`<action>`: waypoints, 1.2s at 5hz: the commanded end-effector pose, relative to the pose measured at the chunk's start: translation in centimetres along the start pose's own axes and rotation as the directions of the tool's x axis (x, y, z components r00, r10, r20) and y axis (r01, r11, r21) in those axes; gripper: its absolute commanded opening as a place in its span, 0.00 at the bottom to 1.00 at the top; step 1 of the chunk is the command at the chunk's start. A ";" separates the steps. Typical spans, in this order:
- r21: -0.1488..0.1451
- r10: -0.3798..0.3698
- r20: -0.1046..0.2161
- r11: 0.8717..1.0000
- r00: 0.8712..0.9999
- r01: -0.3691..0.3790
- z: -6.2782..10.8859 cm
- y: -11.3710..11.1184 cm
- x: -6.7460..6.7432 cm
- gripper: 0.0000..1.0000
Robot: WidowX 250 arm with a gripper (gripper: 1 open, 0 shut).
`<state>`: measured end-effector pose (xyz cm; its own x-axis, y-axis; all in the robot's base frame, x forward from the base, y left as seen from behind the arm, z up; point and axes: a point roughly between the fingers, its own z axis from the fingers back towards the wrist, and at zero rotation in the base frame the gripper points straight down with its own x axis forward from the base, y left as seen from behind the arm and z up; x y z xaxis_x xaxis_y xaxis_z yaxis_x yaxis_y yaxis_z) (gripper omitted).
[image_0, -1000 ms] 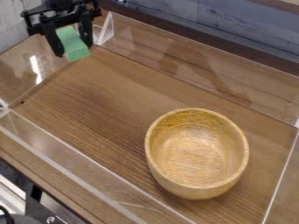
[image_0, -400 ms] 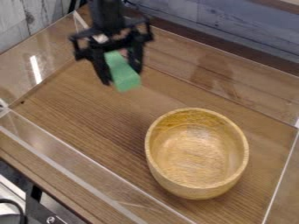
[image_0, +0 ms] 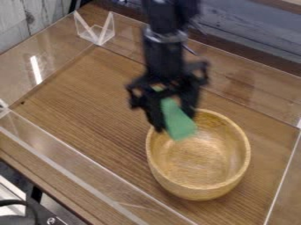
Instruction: Put the green block in the brown bowl
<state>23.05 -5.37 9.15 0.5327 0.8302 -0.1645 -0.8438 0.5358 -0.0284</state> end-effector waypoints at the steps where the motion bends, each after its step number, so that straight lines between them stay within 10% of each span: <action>1: -0.032 -0.022 0.012 0.999 1.000 0.023 0.0 -1.3 -0.7 0.00; 2: -0.034 -0.018 0.010 0.999 1.000 0.019 0.5 -1.4 -0.5 1.00; 4: -0.106 -0.120 0.026 0.987 0.992 0.122 7.0 0.6 -1.1 1.00; 6: -0.133 -0.201 0.075 0.969 0.977 0.209 5.9 4.9 1.1 1.00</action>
<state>19.58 -0.94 13.93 0.6909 0.7150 -0.1071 -0.7213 0.6716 -0.1695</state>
